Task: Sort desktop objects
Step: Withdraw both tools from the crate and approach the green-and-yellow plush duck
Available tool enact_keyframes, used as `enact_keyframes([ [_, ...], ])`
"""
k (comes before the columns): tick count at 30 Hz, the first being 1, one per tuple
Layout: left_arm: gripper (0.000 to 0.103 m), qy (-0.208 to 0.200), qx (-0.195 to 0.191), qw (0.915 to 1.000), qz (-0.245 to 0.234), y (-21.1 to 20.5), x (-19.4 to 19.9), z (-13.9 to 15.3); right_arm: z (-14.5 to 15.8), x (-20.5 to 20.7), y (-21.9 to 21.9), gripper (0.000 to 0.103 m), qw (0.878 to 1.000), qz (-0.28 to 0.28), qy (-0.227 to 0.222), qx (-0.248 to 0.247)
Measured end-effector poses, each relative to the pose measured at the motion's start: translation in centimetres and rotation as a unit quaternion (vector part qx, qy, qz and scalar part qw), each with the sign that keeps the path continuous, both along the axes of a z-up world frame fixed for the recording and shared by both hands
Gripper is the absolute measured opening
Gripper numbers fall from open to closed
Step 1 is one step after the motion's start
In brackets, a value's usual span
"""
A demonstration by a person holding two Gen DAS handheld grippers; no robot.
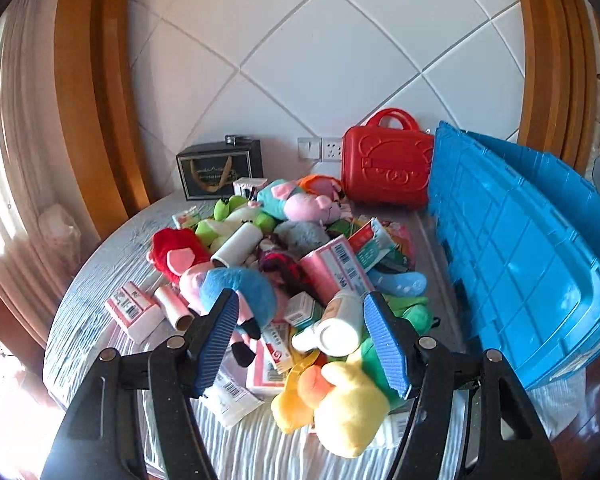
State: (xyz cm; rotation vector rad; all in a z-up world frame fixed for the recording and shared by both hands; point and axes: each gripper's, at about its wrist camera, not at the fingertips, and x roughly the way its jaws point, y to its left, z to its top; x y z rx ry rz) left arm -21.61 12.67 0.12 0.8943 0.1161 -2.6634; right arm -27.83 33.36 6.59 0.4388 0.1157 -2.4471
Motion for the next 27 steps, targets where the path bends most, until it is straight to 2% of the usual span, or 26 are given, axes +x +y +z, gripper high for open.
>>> enact_keyframes([
  [5,0.064,-0.044,0.012,0.9984,-0.032,-2.7,0.7,-3.6,-3.2,2.0,-4.8,0.103,0.999,-0.009,-0.022,0.032],
  [10,0.064,-0.088,0.026,0.9927,-0.079,-3.9,1.0,-7.4,-8.1,2.9,-7.4,0.103,0.993,-0.031,-0.096,0.056],
  [14,0.064,-0.114,0.055,0.9876,-0.092,-3.2,1.7,-10.1,-11.7,4.0,-6.9,0.103,0.985,-0.062,-0.146,0.071],
  [18,0.064,-0.114,0.07,0.9873,-0.085,-1.9,2.8,-11.3,-14.2,4.7,-5.6,0.103,0.981,-0.064,-0.162,0.087],
  [23,0.064,-0.115,0.084,0.9868,-0.077,0.2,4.1,-12.8,-16.7,5.4,-3.0,0.103,0.976,-0.048,-0.196,0.08],
  [26,0.064,-0.105,0.097,0.9857,-0.089,2.2,4.4,-13.0,-17.9,5.4,-1.2,0.103,0.972,-0.057,-0.212,0.08],
  [27,0.064,-0.106,0.089,0.9857,-0.096,3.1,4.0,-13.2,-18.2,5.3,-0.6,0.103,0.971,-0.062,-0.218,0.077],
])
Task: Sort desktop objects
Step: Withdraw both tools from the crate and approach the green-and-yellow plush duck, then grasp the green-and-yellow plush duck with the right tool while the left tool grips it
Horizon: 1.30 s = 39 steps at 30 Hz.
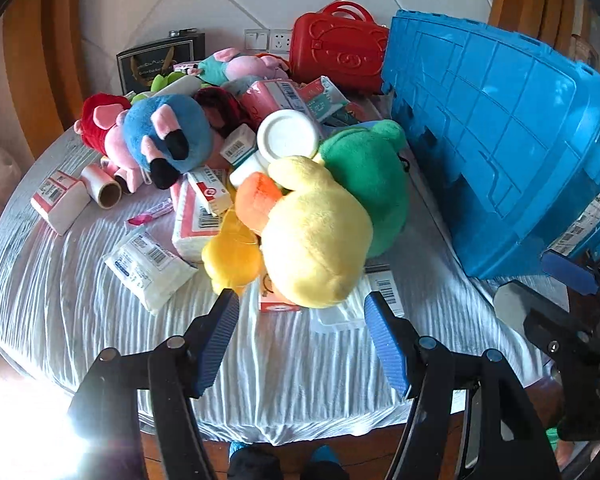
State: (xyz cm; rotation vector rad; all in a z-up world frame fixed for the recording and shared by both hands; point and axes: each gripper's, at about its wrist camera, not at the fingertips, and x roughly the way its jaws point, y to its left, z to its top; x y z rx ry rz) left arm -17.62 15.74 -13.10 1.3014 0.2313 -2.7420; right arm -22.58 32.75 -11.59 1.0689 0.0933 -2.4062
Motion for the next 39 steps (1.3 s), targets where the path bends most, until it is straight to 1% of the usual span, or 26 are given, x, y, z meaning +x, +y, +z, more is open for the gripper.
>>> enact_keyframes([
  [3,0.064,-0.006,-0.024,0.9997,-0.008,1.7,-2.3,-1.3,-0.8,-0.6,1.1,0.103,1.0,-0.013,-0.012,0.0],
  [5,0.064,-0.017,-0.059,0.9979,0.02,1.1,-3.6,-1.9,-1.4,-0.9,1.4,0.103,1.0,-0.016,-0.018,0.003],
  [7,0.064,-0.015,-0.061,0.9968,0.049,-1.3,-3.9,-1.8,-2.0,-1.1,1.2,0.103,1.0,-0.009,-0.026,0.003],
  [9,0.064,-0.018,-0.076,0.9935,0.083,-4.4,-4.0,-1.7,-2.5,-1.1,0.6,0.103,1.0,0.002,-0.028,0.005],
  [10,0.064,-0.022,-0.077,0.9918,0.1,-6.1,-4.2,-1.8,-2.8,-1.2,0.1,0.103,1.0,0.011,-0.029,0.006],
  [11,0.064,-0.027,-0.062,0.9919,0.107,-7.6,-4.5,-2.0,-3.1,-1.3,-0.5,0.103,0.999,0.021,-0.03,0.005],
  [12,0.064,-0.029,-0.04,0.9933,0.105,-8.8,-4.7,-2.1,-3.4,-1.5,-1.3,0.103,0.999,0.03,-0.031,0.005],
  [13,0.065,-0.027,-0.025,0.9944,0.099,-9.4,-4.9,-2.1,-3.8,-1.8,-2.0,0.103,0.999,0.038,-0.033,0.006],
  [14,0.065,-0.021,-0.025,0.9953,0.092,-9.5,-5.0,-1.9,-4.3,-2.2,-2.9,0.103,0.998,0.044,-0.036,0.008],
  [17,0.065,-0.005,-0.05,0.9975,0.05,-8.0,-4.7,-1.4,-5.4,-3.2,-5.0,0.103,0.997,0.059,-0.043,0.012],
  [19,0.065,-0.003,-0.048,0.9986,0.021,-7.3,-4.3,-1.7,-5.6,-3.9,-5.9,0.103,0.997,0.057,-0.041,0.022],
  [21,0.065,-0.006,-0.043,0.9991,0.006,-7.0,-4.2,-2.2,-5.8,-4.6,-6.4,0.103,0.997,0.053,-0.036,0.033],
  [25,0.065,-0.021,-0.041,0.9989,-0.011,-6.5,-4.9,-3.7,-6.6,-6.2,-6.6,0.103,0.997,0.05,-0.037,0.042],
  [30,0.066,-0.015,-0.036,0.9989,-0.028,-7.0,-5.6,-4.4,-7.8,-7.8,-6.8,0.103,0.996,0.063,-0.059,0.016],
  [33,0.069,-0.014,-0.034,0.9984,-0.043,-7.0,-5.9,-4.8,-8.0,-8.5,-7.4,0.103,0.995,0.073,-0.063,0.004],
  [35,0.071,-0.015,-0.043,0.998,-0.044,-7.1,-6.3,-5.2,-8.2,-8.9,-8.2,0.103,0.995,0.079,-0.064,0.007],
  [36,0.072,-0.014,-0.039,0.9981,-0.046,-7.3,-6.6,-5.3,-8.4,-9.2,-8.4,0.103,0.995,0.082,-0.063,0.008],
  [39,0.073,-0.013,-0.028,0.9983,-0.05,-7.7,-7.2,-5.4,-9.3,-10.5,-8.5,0.103,0.992,0.087,-0.088,-0.012],
])
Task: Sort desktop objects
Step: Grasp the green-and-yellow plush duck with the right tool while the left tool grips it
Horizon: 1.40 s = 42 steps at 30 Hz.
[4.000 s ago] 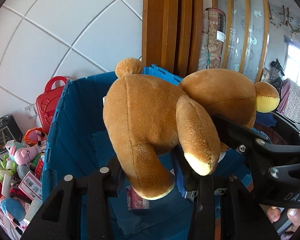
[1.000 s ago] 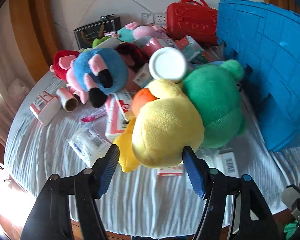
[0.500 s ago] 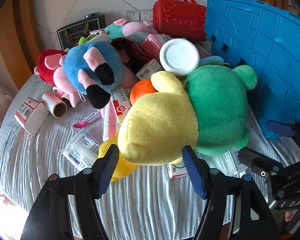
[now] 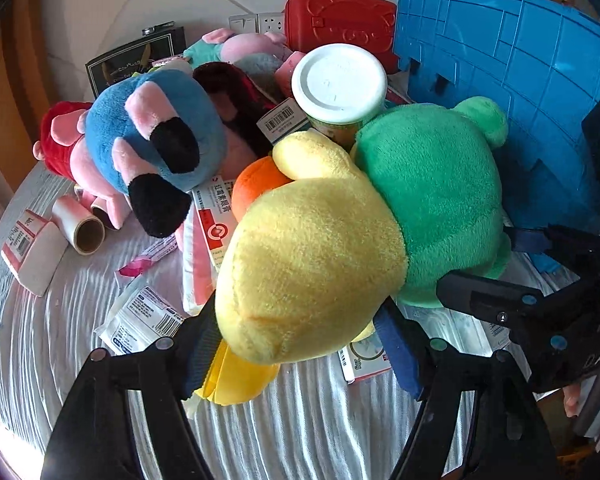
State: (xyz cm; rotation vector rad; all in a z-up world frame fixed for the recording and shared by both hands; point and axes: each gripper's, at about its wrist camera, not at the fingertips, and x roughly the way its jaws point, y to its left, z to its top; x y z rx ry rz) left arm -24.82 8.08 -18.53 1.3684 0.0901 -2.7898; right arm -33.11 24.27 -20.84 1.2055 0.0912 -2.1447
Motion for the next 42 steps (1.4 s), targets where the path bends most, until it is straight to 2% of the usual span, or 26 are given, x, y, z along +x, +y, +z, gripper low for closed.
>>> enact_keyframes([
  [3,0.077,-0.01,0.007,0.9997,-0.021,0.3,-0.9,-0.4,-0.4,-1.0,-0.1,0.103,1.0,-0.001,-0.015,-0.001],
  [5,0.077,-0.003,-0.012,0.9998,-0.018,0.7,-1.2,-0.5,-0.5,-1.3,-1.0,0.103,1.0,0.012,-0.012,0.011],
  [6,0.076,0.004,-0.007,0.9999,-0.012,0.5,-1.2,-0.4,-0.4,-1.5,-1.3,0.103,1.0,0.014,-0.003,0.012],
  [8,0.066,0.012,0.014,0.9998,-0.004,0.0,-1.0,-0.2,-0.2,-1.9,-1.7,0.103,1.0,0.014,0.002,0.008],
  [10,0.062,0.018,0.014,0.9997,-0.003,0.0,-0.6,0.1,0.3,-1.8,-1.9,0.095,1.0,0.017,0.011,0.007],
  [14,0.059,0.032,-0.025,0.9991,-0.009,0.7,0.4,1.3,1.7,-0.2,-2.4,0.076,0.998,0.033,0.043,0.021],
  [17,0.058,0.047,-0.02,0.9987,-0.004,0.2,1.0,2.9,2.9,0.3,-2.4,0.069,0.998,0.035,0.05,0.014],
  [21,0.058,0.073,-0.032,0.9968,0.002,-0.1,2.0,5.7,5.6,1.2,-2.2,0.064,0.997,0.04,0.069,-0.003],
  [24,0.058,0.077,-0.031,0.9965,0.01,-0.6,2.3,7.3,7.1,1.8,-2.5,0.063,0.996,0.048,0.081,-0.005],
  [27,0.058,0.072,-0.025,0.997,0.015,-1.5,2.5,7.2,7.4,1.9,-2.6,0.062,0.996,0.047,0.071,-0.015],
  [30,0.058,0.056,-0.023,0.998,0.02,-2.3,2.4,6.0,6.5,2.0,-3.2,0.059,0.997,0.052,0.057,-0.012],
  [33,0.058,0.037,-0.015,0.9989,0.026,-3.0,2.3,4.1,4.8,1.8,-3.9,0.059,0.998,0.057,0.039,-0.002],
  [38,0.059,0.037,-0.004,0.9992,0.014,-3.6,2.3,3.0,2.3,1.3,-4.0,0.085,0.999,0.05,0.006,-0.009],
  [42,0.059,0.039,-0.012,0.9992,0.002,-3.8,2.0,2.9,1.9,1.1,-4.7,0.095,0.999,0.049,0.013,-0.01],
])
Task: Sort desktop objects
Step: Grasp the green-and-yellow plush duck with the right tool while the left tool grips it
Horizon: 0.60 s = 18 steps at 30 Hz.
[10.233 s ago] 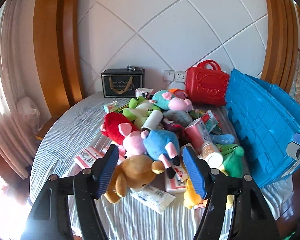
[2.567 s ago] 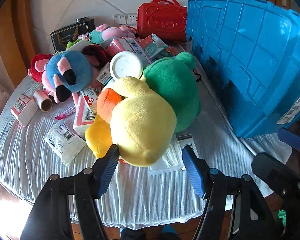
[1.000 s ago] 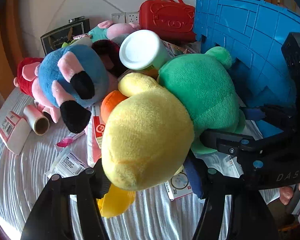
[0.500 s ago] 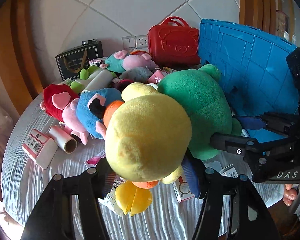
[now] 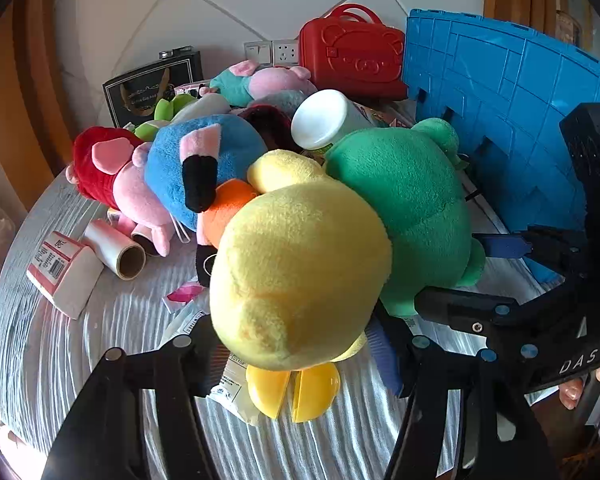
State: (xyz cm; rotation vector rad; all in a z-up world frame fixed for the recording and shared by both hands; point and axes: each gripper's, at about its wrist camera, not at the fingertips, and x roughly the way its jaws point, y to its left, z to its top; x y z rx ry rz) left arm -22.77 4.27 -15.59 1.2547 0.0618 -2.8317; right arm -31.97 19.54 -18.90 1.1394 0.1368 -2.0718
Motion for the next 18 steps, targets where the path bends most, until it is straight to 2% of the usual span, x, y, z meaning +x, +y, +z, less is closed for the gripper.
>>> enact_keyframes([
  [3,0.059,-0.004,0.016,0.9998,-0.007,-0.8,-0.1,-0.2,-0.1,-0.6,-0.4,0.098,1.0,0.002,-0.004,-0.009],
  [6,0.058,-0.004,0.01,0.9999,-0.011,-1.2,-0.2,-0.4,-0.5,-1.2,-1.2,0.099,1.0,0.019,-0.011,-0.014],
  [7,0.055,-0.001,0.004,0.9999,-0.014,-1.1,-0.2,-0.4,-0.6,-1.3,-1.5,0.093,0.999,0.025,-0.014,-0.019],
  [8,0.052,0.005,-0.011,0.9998,-0.015,-0.9,0.0,-0.2,-0.5,-1.2,-1.7,0.073,0.999,0.035,-0.016,-0.027],
  [9,0.051,0.012,-0.018,0.9996,-0.017,-0.8,0.2,0.2,-0.1,-0.9,-2.0,0.07,0.999,0.038,-0.008,-0.021],
  [13,0.051,0.05,-0.022,0.9983,-0.019,-1.3,1.1,2.9,2.1,0.3,-2.1,0.067,0.998,0.036,0.028,-0.039],
  [18,0.051,0.096,-0.043,0.9941,-0.027,-1.6,1.4,7.8,6.8,1.0,-2.1,0.067,0.995,0.034,0.071,-0.063],
])
